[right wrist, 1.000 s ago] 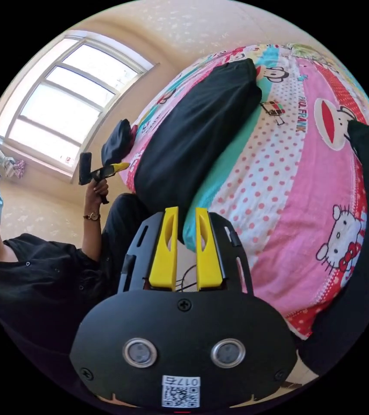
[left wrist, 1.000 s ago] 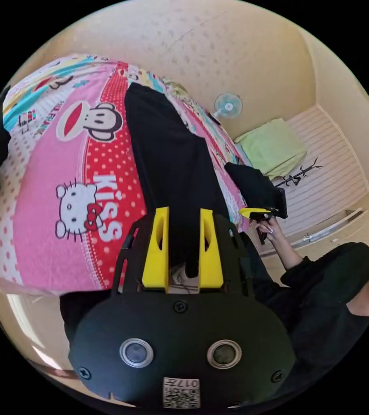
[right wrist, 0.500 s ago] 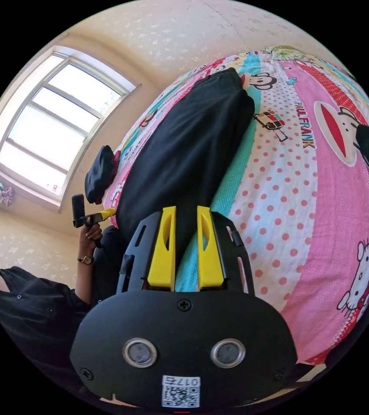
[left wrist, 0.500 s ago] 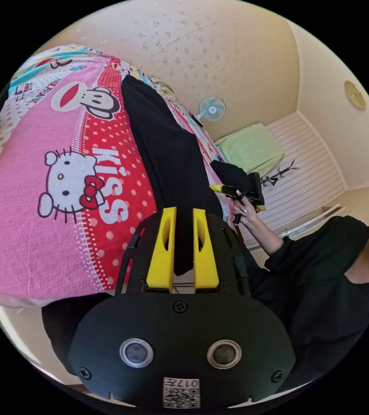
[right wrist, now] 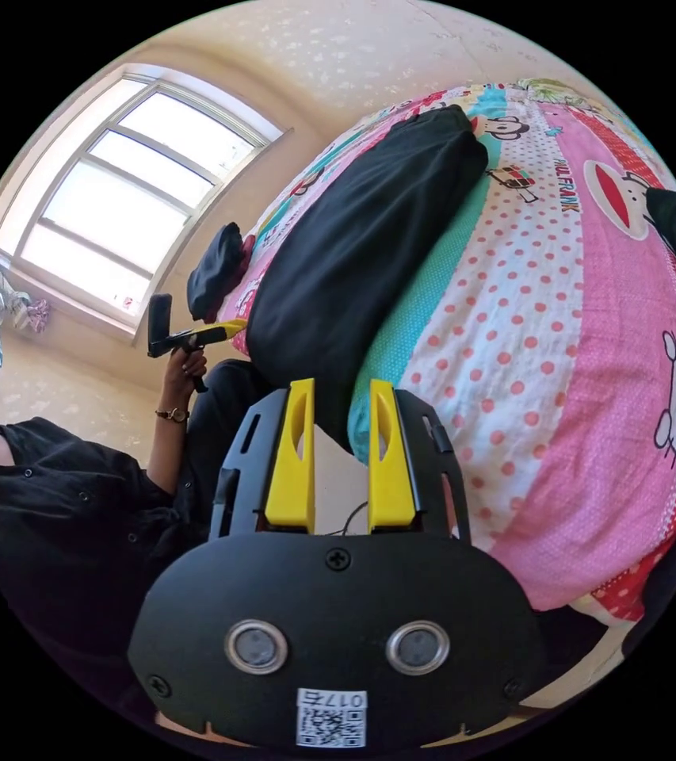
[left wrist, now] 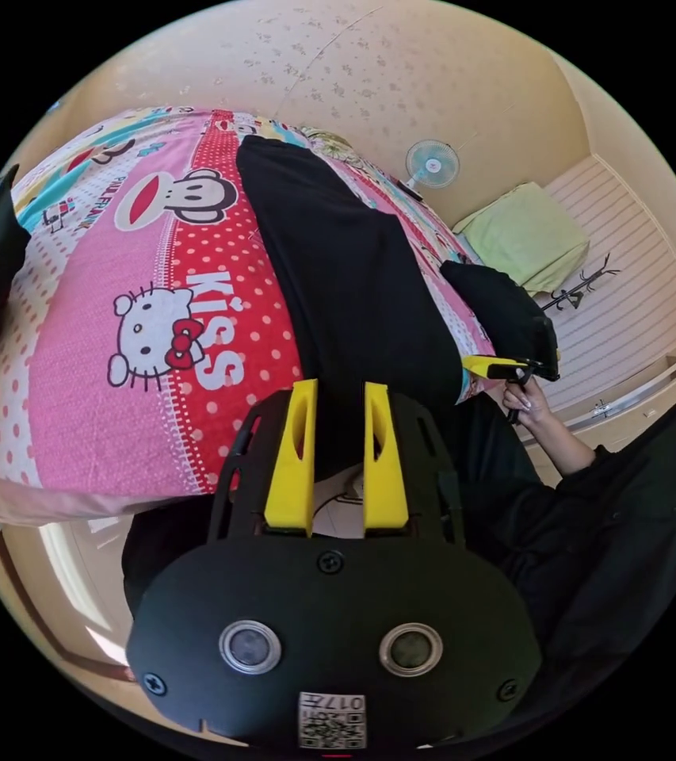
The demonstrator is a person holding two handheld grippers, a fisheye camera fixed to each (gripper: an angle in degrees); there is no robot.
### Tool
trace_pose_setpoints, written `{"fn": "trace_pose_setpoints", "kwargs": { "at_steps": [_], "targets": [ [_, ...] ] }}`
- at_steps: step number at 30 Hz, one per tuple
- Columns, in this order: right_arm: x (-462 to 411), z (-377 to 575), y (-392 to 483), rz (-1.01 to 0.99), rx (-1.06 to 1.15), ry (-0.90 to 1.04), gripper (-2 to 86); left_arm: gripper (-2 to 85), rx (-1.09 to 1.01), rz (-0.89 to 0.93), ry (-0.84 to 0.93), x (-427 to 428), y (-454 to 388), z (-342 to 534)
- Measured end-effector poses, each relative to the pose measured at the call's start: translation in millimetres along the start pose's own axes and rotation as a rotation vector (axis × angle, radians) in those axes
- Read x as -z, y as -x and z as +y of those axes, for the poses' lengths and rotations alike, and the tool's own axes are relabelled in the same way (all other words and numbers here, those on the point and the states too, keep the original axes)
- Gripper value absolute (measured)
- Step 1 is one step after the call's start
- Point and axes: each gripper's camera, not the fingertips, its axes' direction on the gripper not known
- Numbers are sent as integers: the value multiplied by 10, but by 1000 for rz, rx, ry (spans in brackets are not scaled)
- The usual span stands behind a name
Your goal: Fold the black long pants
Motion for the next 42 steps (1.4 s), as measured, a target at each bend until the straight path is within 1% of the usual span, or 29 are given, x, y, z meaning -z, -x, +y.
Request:
{"fn": "trace_pose_setpoints", "kwargs": {
  "at_steps": [4,6,8,10,13,16,18,20,21,24,26,29,32,37,41,42],
  "targets": [
    [-50,25,99,-29,-1,-31,93,121,18,44,-12,-135,-102,13],
    [-81,52,115,-22,-20,-53,79,96,27,-7,-19,-166,-178,21],
    [-84,72,117,10,-60,-70,47,36,39,-68,20,-230,-262,2],
    [-59,66,135,21,-64,-62,33,15,28,-71,58,-263,-323,-28],
    [42,60,284,39,-17,-75,22,2,-13,-94,27,-79,-464,-29],
    [111,57,425,7,19,-110,20,1,50,-57,-53,118,-374,30],
    [78,34,411,8,-4,-95,21,5,87,-15,-36,81,-259,43],
    [-9,2,358,59,-23,-26,27,16,155,-11,11,-41,-158,37],
    [-7,0,357,64,-18,-20,30,26,158,-16,13,-46,-164,36],
    [129,-26,322,53,-1,-3,59,94,124,11,-72,144,-213,21],
    [367,-65,173,-11,-35,-58,90,145,129,144,-164,340,-57,-67],
    [605,-192,-126,-122,-100,-114,116,182,144,295,-199,427,247,-317],
    [695,-372,-382,-171,-160,-135,128,200,202,337,-127,281,536,-618],
    [685,-714,-568,-273,-215,-149,141,198,204,424,-57,98,698,-1008],
    [558,-1051,-633,-345,-259,-100,137,178,204,419,98,-90,684,-1261],
    [540,-1087,-628,-349,-261,-92,134,173,204,413,112,-91,681,-1265]
  ]
}}
